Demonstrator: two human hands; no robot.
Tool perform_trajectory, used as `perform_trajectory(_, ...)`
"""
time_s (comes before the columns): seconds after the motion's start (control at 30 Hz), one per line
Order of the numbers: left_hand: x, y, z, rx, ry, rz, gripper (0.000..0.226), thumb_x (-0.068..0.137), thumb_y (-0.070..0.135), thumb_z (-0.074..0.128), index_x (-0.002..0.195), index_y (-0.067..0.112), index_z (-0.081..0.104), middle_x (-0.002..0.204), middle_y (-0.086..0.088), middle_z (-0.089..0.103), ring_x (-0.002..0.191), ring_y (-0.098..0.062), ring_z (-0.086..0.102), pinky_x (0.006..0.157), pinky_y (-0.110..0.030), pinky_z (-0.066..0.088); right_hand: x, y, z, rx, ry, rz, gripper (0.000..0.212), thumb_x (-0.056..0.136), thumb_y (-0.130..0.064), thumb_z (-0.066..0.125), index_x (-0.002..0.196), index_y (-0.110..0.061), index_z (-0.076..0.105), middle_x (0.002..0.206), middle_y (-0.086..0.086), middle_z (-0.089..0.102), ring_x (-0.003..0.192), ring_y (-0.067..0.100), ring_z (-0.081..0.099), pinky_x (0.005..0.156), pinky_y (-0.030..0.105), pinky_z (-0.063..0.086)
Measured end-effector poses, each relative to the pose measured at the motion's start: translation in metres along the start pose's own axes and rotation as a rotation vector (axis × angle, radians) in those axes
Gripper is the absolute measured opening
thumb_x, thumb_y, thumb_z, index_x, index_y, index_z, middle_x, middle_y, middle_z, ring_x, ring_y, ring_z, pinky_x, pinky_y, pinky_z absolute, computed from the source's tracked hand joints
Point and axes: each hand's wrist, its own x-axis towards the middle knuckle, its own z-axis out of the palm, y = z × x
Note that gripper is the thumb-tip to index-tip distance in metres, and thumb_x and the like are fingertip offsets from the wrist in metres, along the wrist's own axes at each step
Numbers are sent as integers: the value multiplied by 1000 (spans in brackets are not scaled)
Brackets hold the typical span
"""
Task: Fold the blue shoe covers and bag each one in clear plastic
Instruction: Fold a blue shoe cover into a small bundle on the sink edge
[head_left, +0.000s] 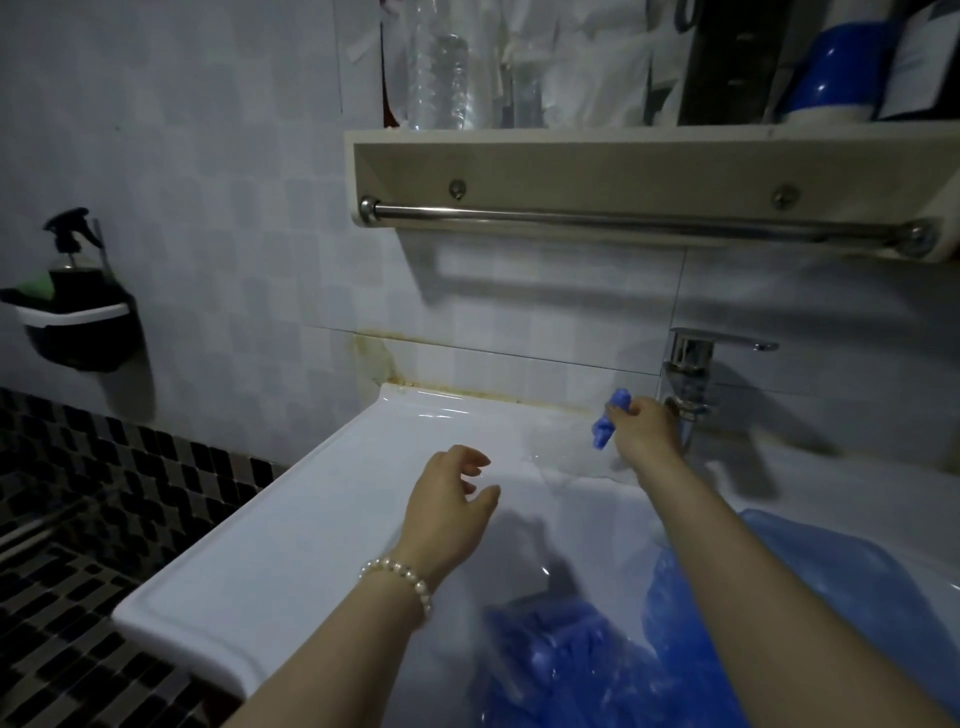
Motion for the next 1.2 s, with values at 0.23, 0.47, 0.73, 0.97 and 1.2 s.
perform_trajectory(0.23, 3, 6, -13, -223, 192, 22, 7, 90, 18, 59, 97, 20, 61, 99, 4, 62, 82, -5, 57, 69, -11, 43, -31, -22, -1, 597, -113, -314, 28, 99, -14, 44, 74, -8, 53, 60, 5, 62, 63, 17, 61, 70, 27, 48)
perform_trajectory(0.47, 1, 18, -41, -1073, -323, -485, 68, 89, 61, 34, 112, 4, 64, 115, -12, 67, 109, -27, 60, 99, -41, 41, -73, -58, -30, 772, -937, -181, 11, 86, -12, 47, 82, -5, 53, 67, 7, 53, 64, 15, 56, 65, 22, 53)
perform_trajectory(0.73, 3, 14, -35, -1063, -324, -400, 32, 100, 23, 40, 104, 0, 62, 107, -13, 70, 102, -27, 67, 99, -43, 46, -78, -61, -19, 636, -736, -303, 19, 95, -5, 41, 86, -5, 58, 80, 9, 64, 78, 14, 66, 77, 23, 52)
perform_trajectory(0.97, 6, 11, -40, -1011, 106, -201, 12, 68, 4, 74, 80, 3, 72, 85, -9, 74, 87, -18, 69, 85, -25, 52, -80, -70, -27, 698, -557, -223, 22, 97, -19, 44, 85, -13, 62, 74, -4, 69, 89, 17, 62, 101, 43, 35)
perform_trajectory(1.2, 2, 13, -37, -630, 308, 18, 19, 73, 5, 76, 92, 11, 73, 89, 0, 73, 82, -6, 69, 75, -14, 52, -101, -88, -24, 294, -756, -139, 18, 87, -11, 58, 70, -13, 63, 82, 0, 63, 93, 17, 53, 88, 36, 35)
